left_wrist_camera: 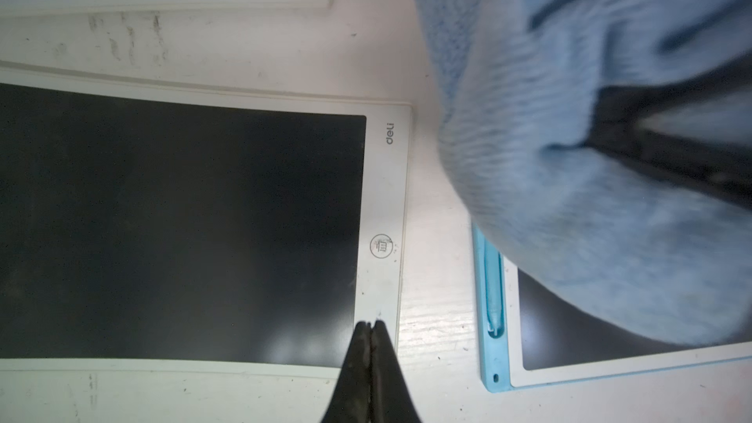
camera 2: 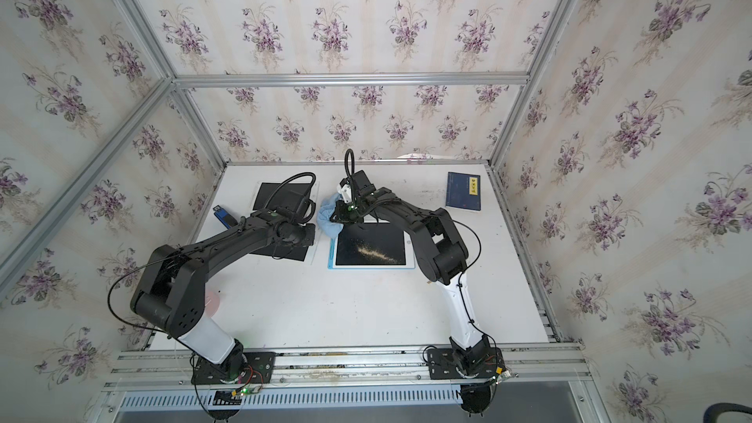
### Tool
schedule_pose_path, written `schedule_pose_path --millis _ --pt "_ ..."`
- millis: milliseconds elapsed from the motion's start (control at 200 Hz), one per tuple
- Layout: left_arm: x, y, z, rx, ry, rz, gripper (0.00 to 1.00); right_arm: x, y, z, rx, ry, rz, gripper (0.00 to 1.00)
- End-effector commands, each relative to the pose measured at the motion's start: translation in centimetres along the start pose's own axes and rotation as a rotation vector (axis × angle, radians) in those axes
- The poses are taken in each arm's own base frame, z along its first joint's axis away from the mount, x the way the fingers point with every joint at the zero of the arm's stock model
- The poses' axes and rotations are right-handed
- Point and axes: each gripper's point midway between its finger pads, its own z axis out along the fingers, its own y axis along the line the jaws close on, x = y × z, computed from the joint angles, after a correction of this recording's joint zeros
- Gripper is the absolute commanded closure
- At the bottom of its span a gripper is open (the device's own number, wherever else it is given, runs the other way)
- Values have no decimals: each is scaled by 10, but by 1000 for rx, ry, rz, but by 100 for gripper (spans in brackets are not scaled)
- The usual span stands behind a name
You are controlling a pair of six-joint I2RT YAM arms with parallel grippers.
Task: Wipe the drawing tablet
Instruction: Wipe the dirt from the drawing tablet.
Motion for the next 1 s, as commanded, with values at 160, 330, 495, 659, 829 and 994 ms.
schedule_pose_path --millis 160,330,495,659,829,994 --pt "3 -4 6 43 -1 -10 93 18 -55 19 333 32 -16 100" --pt "5 -7 9 59 11 -2 95 25 -76 13 459 40 -22 100" --pt "5 -12 10 83 16 0 95 35 -97 -17 595 7 -31 100" --pt "5 -19 13 105 23 6 96 42 -96 -49 621 -34 -21 100" --pt "1 -33 14 114 33 37 96 35 -72 -75 555 -104 -6 100" --pt "-4 -55 14 129 29 80 90 25 -71 -89 562 -148 8 100"
